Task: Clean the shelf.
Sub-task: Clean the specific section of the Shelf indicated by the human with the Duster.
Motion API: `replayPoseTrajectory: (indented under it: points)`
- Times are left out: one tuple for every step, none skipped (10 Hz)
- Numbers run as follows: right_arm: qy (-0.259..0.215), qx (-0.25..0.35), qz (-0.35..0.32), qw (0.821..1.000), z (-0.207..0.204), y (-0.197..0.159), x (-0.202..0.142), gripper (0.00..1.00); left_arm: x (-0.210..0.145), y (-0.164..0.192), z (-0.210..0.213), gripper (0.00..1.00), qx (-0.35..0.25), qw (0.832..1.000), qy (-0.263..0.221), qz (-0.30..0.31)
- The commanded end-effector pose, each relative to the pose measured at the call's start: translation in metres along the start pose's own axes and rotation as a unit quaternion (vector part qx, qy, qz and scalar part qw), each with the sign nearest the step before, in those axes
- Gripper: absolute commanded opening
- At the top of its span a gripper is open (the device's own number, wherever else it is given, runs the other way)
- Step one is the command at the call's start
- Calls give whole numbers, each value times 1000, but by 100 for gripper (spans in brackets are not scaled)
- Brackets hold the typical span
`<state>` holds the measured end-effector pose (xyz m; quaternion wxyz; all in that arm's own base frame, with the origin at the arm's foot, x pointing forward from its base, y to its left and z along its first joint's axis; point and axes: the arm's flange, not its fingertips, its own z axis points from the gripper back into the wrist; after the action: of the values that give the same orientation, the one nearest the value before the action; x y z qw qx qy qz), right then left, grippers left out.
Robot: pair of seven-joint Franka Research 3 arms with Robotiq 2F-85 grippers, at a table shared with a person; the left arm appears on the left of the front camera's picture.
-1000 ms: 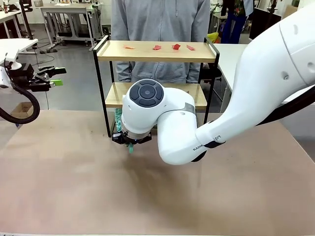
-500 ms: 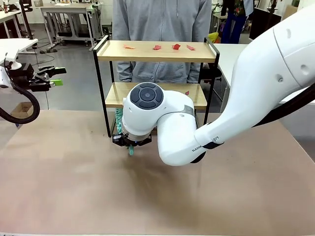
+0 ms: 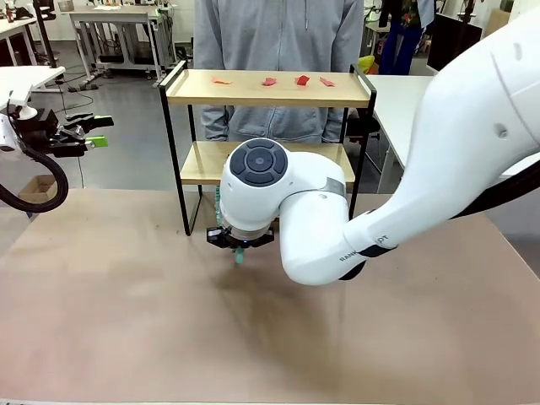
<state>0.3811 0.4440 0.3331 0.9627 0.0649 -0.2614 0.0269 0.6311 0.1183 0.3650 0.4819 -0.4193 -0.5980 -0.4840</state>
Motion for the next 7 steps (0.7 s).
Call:
replayPoseTrajectory:
  points:
    - [6, -17, -17, 1000, 18, -25, -4, 13, 3, -2, 0, 100, -4, 1000, 4, 0]
    - [11, -27, -16, 999, 22, -42, -3, 13, 3, -2, 0, 100, -4, 1000, 4, 0]
    - [21, -27, -23, 999, 23, -57, -2, 13, 3, -2, 0, 100, -4, 1000, 4, 0]
    - [21, -30, -36, 999, 26, -71, -3, 13, 3, -2, 0, 100, -4, 1000, 4, 0]
    - [18, -36, -46, 998, 35, -85, -3, 13, 3, -2, 0, 100, -4, 1000, 4, 0]
    - [22, -39, -55, 997, 47, -104, 0, 13, 3, -2, 0, 100, -4, 1000, 4, 0]
    - [24, -53, -63, 996, 52, -122, 1, 13, 3, -2, 0, 100, -4, 1000, 4, 0]
